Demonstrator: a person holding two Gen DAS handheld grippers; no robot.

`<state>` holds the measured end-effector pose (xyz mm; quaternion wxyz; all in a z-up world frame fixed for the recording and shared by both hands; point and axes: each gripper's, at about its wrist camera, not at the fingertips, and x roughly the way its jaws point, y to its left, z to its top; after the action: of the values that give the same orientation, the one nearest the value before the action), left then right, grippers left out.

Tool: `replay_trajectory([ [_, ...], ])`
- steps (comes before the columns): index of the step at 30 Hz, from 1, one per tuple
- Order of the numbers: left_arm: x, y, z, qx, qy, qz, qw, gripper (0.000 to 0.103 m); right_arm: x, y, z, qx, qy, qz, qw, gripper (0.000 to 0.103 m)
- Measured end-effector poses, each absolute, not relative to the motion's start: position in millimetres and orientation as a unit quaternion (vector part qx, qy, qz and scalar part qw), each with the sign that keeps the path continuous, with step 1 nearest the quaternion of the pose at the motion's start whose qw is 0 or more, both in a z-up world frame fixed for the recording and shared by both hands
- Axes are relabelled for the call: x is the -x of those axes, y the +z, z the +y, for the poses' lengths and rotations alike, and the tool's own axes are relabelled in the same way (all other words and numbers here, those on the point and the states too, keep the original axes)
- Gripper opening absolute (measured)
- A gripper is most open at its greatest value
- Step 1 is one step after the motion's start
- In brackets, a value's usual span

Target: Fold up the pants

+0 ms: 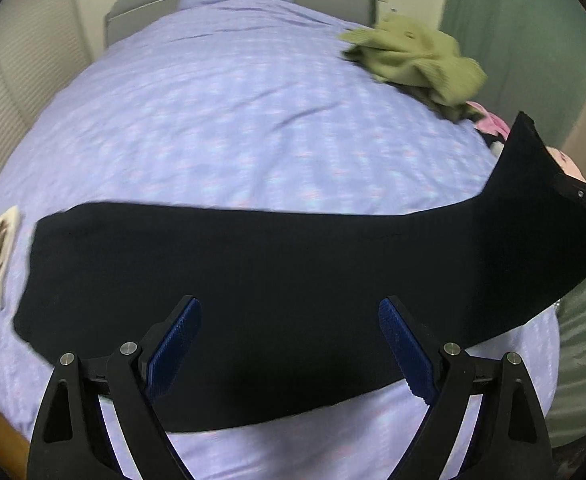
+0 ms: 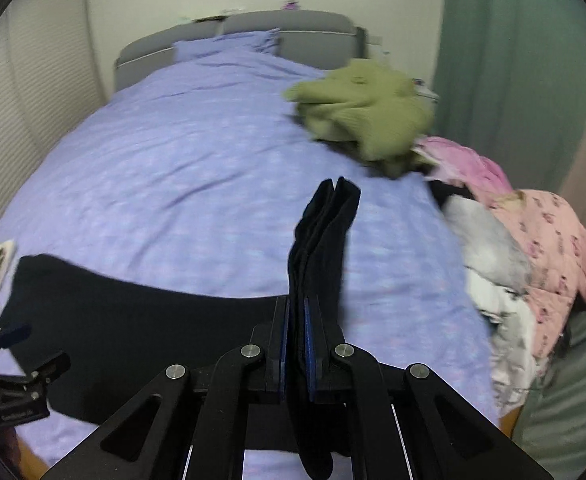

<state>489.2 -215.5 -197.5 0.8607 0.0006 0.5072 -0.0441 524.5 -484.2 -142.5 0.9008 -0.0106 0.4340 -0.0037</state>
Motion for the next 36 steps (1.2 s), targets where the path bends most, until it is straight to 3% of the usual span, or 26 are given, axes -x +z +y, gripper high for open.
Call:
replay_trajectory([
  [6,-461.7,-201.1,-114.5,0.030,-0.007,0.527,0.849,0.091,-535.5,-162.1,-366.7,0.011,0.049,0.463,0.885,0.007],
  [12,-456.7,-218.6,-43.5,0.039,0.008,0.545,0.838,0.091,-556.0,-236.5,-258.6,-0.005,0.074,0.532,0.843,0.007],
  [25,-475.9,-240.8,56.8,0.054,0.026,0.552,0.832,0.091,-569.3,-321.3,-159.5,0.004,0.060,0.617,0.785,0.008],
  [28,-480.5,-244.0,71.0,0.054,0.035,0.553,0.831,0.091,-570.2,-330.2,-156.4,-0.018,0.066,0.633,0.771,0.017],
  [30,-482.0,-246.8,82.6,0.060,0.043,0.554,0.830,0.091,-567.4,-332.8,-152.7,-0.062,0.101,0.649,0.752,0.029],
  [36,-484.4,-251.2,132.0,0.075,0.067,0.550,0.829,0.091,-548.1,-309.9,-114.0,-0.095,0.174,0.648,0.736,0.033],
])
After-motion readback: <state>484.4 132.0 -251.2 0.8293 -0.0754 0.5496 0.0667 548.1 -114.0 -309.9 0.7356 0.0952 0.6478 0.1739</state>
